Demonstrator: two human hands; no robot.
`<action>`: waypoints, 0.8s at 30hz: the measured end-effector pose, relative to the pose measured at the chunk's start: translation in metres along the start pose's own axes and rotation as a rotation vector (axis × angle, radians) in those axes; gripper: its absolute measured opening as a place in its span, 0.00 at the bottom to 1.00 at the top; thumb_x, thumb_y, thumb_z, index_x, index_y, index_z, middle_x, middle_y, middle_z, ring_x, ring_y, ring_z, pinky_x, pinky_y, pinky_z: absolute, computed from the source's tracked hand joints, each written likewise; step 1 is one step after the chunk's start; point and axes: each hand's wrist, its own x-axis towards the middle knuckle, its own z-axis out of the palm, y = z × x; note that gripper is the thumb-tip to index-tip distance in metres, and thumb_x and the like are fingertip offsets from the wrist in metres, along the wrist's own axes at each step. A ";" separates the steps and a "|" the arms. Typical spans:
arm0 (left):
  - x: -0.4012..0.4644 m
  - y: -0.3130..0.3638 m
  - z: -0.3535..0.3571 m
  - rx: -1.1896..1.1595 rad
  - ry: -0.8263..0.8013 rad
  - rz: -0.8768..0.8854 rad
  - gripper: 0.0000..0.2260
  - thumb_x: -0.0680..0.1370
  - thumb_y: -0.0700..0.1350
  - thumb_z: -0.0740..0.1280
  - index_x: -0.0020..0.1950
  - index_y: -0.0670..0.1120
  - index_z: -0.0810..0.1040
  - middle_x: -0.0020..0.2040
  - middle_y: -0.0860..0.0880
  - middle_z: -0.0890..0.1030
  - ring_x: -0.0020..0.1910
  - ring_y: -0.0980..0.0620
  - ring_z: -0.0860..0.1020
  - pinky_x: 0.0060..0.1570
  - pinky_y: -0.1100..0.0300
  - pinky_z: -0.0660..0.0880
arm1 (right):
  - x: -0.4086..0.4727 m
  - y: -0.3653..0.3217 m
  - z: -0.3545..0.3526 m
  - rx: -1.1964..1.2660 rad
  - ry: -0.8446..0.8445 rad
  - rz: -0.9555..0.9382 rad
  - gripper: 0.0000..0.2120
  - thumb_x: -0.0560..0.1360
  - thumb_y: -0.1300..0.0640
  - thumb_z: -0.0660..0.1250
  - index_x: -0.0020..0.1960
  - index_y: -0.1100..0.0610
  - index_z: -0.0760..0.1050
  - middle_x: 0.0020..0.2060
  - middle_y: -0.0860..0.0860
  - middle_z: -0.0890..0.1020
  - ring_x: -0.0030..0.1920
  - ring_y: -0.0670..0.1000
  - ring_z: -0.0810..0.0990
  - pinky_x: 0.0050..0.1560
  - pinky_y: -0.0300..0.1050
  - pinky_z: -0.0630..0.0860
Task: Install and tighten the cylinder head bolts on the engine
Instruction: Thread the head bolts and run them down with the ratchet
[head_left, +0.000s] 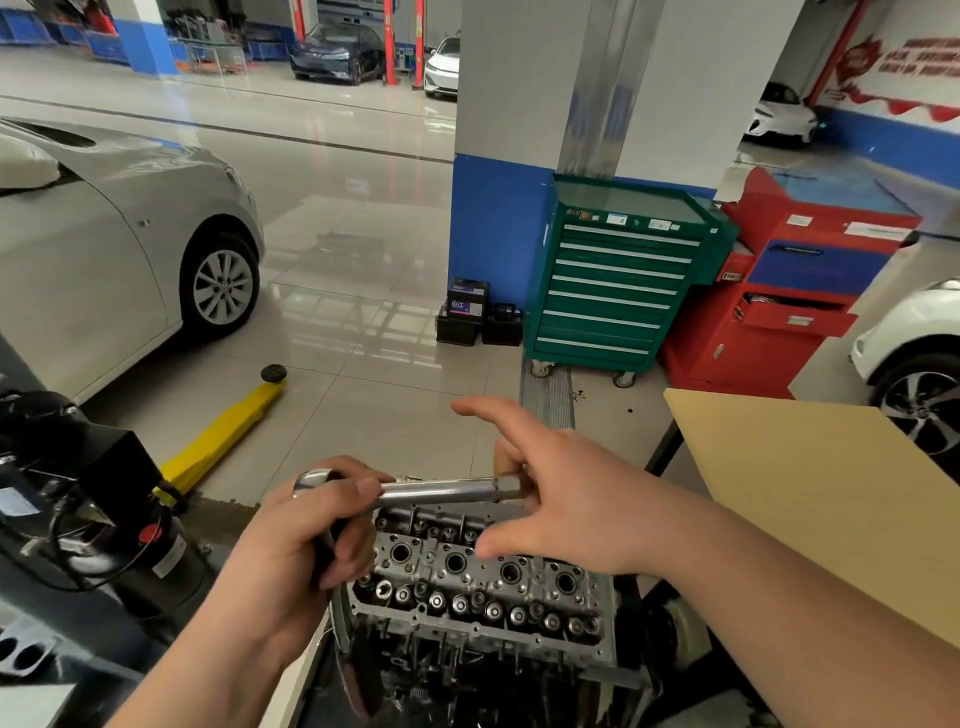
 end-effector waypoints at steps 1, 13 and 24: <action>-0.001 0.001 0.002 0.010 -0.009 -0.003 0.24 0.64 0.51 0.82 0.45 0.34 0.77 0.25 0.45 0.64 0.21 0.53 0.58 0.26 0.60 0.58 | 0.001 -0.001 0.002 0.037 0.003 0.000 0.48 0.70 0.47 0.80 0.75 0.27 0.50 0.43 0.43 0.75 0.41 0.42 0.78 0.42 0.39 0.74; -0.009 0.012 -0.013 -0.087 0.064 -0.075 0.14 0.66 0.47 0.75 0.41 0.42 0.73 0.26 0.46 0.62 0.19 0.53 0.57 0.24 0.59 0.63 | -0.023 0.018 0.049 1.508 -0.100 0.236 0.38 0.57 0.79 0.62 0.66 0.62 0.76 0.51 0.63 0.77 0.51 0.61 0.77 0.48 0.54 0.73; -0.013 0.015 -0.021 -0.071 0.105 -0.115 0.08 0.69 0.45 0.73 0.40 0.43 0.77 0.27 0.47 0.61 0.20 0.53 0.57 0.24 0.59 0.63 | -0.057 -0.010 0.107 1.007 -0.352 0.340 0.17 0.82 0.62 0.67 0.70 0.55 0.77 0.56 0.54 0.84 0.54 0.52 0.82 0.60 0.49 0.78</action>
